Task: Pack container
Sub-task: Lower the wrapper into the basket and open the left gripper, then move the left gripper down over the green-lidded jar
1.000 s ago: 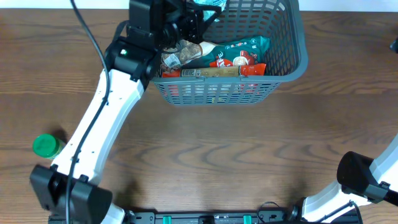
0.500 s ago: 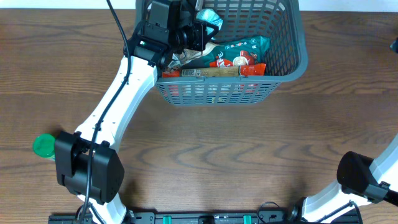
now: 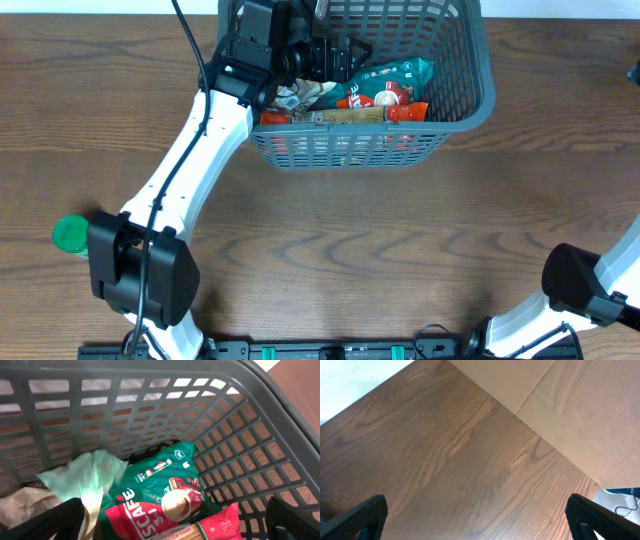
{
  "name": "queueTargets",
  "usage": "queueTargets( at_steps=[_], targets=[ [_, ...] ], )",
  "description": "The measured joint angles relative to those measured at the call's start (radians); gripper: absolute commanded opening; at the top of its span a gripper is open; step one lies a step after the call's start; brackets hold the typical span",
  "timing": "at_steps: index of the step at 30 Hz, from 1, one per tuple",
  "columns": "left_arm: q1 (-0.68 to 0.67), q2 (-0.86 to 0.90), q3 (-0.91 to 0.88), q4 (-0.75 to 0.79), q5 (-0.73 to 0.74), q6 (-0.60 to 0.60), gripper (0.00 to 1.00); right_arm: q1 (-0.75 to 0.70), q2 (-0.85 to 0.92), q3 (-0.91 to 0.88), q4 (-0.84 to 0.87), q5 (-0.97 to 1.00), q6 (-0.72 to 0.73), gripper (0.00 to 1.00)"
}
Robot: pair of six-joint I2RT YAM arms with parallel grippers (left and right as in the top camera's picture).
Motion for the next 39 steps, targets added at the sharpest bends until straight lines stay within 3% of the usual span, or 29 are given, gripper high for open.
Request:
queueTargets(
  at_steps=[10, 19, 26, 39],
  targets=[
    [0.138, -0.238, 0.003, -0.257, -0.121, 0.003, 0.99, 0.0, 0.0, 0.0, 0.0, 0.0, 0.0, 0.99],
    [0.338, -0.51, 0.024, -0.682, -0.469, -0.062, 0.99, 0.0, 0.0, 0.0, 0.0, 0.0, 0.0, 0.99],
    [0.438, -0.534, 0.025, -0.96, -0.66, -0.101, 0.99, 0.0, 0.0, 0.0, 0.0, 0.0, 0.0, 0.99],
    [0.675, -0.521, -0.141, -1.033, -0.727, -0.227, 0.98, 0.0, 0.0, 0.0, 0.0, 0.0, 0.0, 0.99]
  ],
)
